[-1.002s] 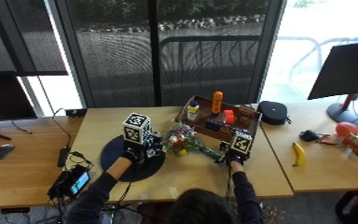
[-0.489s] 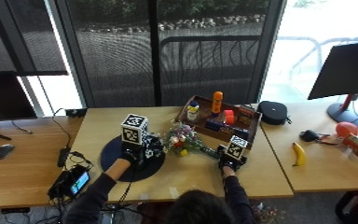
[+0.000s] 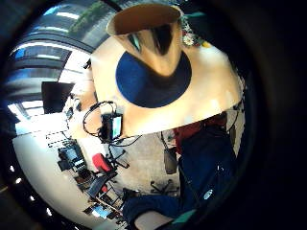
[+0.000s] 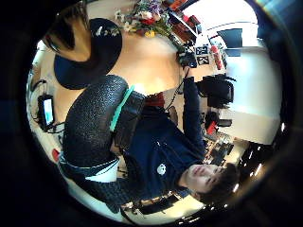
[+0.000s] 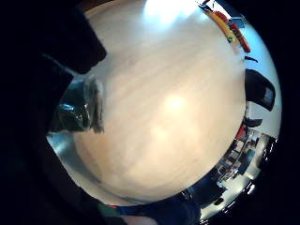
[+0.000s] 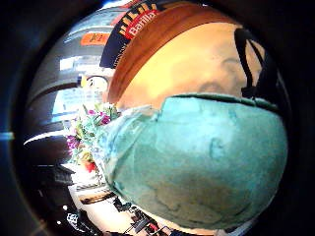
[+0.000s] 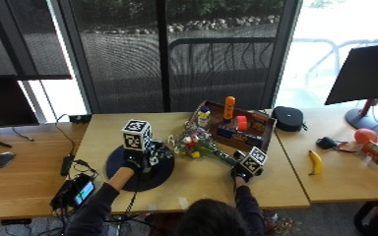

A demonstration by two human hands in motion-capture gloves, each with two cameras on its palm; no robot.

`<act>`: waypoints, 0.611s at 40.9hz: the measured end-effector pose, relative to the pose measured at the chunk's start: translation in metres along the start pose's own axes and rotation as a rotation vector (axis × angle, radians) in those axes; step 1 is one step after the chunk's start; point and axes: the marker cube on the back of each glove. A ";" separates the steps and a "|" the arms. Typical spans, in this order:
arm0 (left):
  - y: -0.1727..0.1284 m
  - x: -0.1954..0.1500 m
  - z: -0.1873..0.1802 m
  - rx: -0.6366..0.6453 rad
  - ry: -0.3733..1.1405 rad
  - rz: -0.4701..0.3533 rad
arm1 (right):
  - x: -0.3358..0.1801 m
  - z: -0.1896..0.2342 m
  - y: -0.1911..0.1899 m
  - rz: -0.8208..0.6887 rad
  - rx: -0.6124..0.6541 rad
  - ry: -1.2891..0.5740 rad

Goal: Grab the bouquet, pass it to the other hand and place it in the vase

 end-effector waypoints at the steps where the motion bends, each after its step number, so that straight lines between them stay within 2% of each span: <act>1: 0.001 0.000 0.000 -0.001 0.002 0.000 | -0.001 0.000 0.001 -0.004 -0.015 -0.024; 5: 0.001 0.000 0.001 -0.013 0.008 -0.002 | -0.005 -0.002 -0.001 -0.049 0.009 -0.124; 10: -0.003 0.000 0.005 -0.015 0.012 0.005 | -0.029 -0.014 -0.006 -0.278 0.092 -0.397; 13: -0.002 0.001 0.004 -0.003 0.018 0.005 | -0.031 -0.018 -0.009 -0.264 0.107 -0.454; 17: -0.003 0.003 0.002 0.030 0.055 0.004 | -0.038 -0.026 0.001 -0.187 0.040 -0.529; 22: -0.008 0.007 0.000 0.040 0.126 0.018 | -0.057 -0.045 0.012 -0.330 0.124 -0.617; 25: -0.012 0.014 -0.002 0.036 0.193 0.037 | -0.070 -0.050 0.032 -0.337 0.054 -0.681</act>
